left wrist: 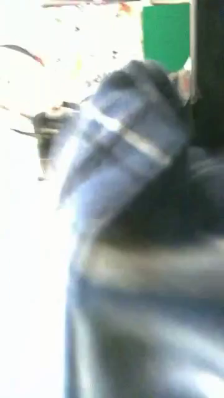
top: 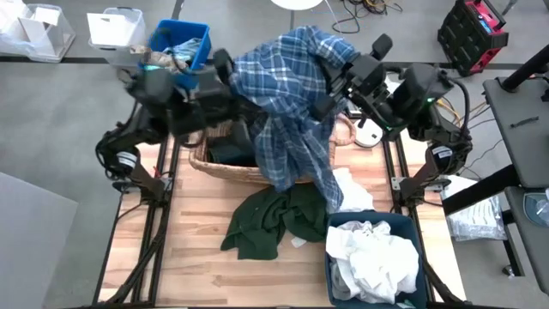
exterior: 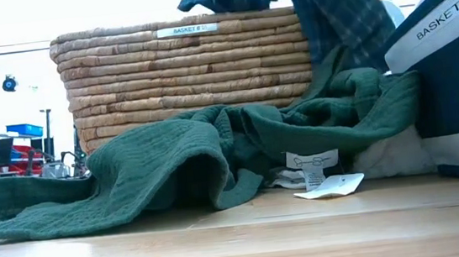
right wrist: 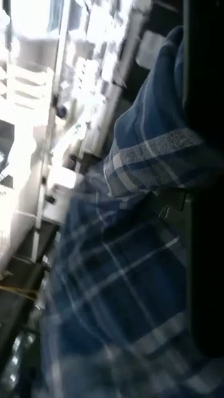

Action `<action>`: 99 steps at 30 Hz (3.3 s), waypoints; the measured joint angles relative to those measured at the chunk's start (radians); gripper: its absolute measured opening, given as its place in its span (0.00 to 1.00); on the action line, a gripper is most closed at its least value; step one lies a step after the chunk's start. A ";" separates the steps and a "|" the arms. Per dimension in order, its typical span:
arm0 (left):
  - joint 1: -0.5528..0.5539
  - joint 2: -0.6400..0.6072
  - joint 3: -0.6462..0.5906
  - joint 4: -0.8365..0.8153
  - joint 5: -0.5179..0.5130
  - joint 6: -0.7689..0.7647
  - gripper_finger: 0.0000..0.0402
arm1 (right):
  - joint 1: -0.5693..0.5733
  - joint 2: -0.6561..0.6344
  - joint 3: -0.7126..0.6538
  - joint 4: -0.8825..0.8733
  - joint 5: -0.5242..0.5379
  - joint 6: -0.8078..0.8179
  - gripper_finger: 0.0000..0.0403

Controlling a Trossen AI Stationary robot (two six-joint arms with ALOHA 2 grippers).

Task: Sort clothes
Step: Put the blue checkered polo shirt into the brown laundry basket

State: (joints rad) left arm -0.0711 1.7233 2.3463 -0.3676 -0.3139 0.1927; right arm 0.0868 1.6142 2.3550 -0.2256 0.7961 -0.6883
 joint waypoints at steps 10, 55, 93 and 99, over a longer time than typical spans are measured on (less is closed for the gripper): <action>0.002 -0.090 0.007 0.069 -0.045 0.100 0.00 | 0.000 -0.008 0.000 -0.193 -0.018 0.288 0.27; 0.378 -0.067 0.010 0.475 -0.087 0.526 0.00 | 0.000 -0.031 0.001 -0.369 -0.217 0.558 0.64; 0.454 -0.095 0.008 -0.764 0.136 -0.170 0.00 | -0.007 -0.028 0.001 -0.485 -0.166 0.584 0.61; 0.462 -0.057 -0.001 -1.082 0.141 -0.170 0.00 | -0.007 -0.028 0.001 -0.484 -0.166 0.585 0.63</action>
State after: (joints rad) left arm 0.3908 1.6664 2.3457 -1.4495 -0.1727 0.0230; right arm 0.0795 1.5860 2.3562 -0.7095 0.6297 -0.1036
